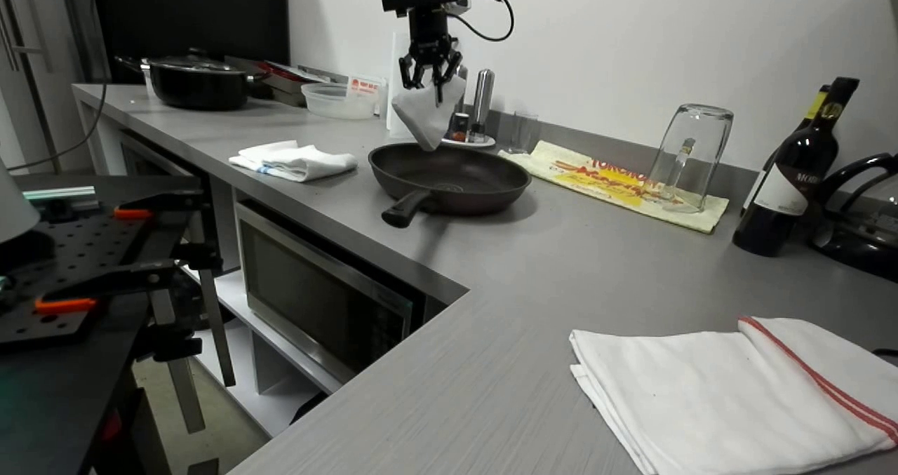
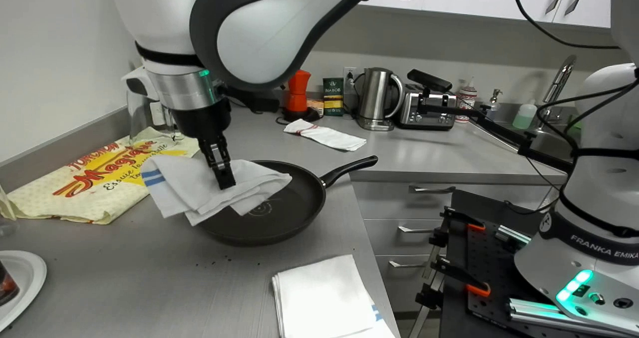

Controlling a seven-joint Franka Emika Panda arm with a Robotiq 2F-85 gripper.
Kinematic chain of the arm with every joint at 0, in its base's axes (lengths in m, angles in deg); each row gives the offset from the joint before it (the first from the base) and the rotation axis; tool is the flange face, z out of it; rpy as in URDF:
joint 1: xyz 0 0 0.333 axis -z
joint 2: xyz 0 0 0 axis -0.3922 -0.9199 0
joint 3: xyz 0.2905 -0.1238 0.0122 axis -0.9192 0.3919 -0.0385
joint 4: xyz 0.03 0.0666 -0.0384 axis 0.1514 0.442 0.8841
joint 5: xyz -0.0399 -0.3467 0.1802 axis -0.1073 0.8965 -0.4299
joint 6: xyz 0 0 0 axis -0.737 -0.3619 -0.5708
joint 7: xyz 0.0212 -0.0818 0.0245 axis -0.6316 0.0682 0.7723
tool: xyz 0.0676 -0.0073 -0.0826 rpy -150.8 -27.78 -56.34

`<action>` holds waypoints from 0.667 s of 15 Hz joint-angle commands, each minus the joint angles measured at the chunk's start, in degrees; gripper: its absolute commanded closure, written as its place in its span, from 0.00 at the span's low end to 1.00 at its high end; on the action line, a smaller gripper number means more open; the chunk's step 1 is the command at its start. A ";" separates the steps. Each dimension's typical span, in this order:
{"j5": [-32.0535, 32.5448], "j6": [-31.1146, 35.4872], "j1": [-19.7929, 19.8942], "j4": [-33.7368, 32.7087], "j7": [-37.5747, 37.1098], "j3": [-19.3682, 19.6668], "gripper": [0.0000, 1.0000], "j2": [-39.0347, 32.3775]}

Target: Wipe the inside of the pan with the white towel

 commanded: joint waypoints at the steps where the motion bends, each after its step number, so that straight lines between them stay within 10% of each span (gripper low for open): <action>1: 0.61 -1.58 -2.96 -0.19 0.39 -2.19 0.97 -2.53; 10: 0.09 -4.95 -9.30 -2.18 2.23 -5.87 0.97 -11.36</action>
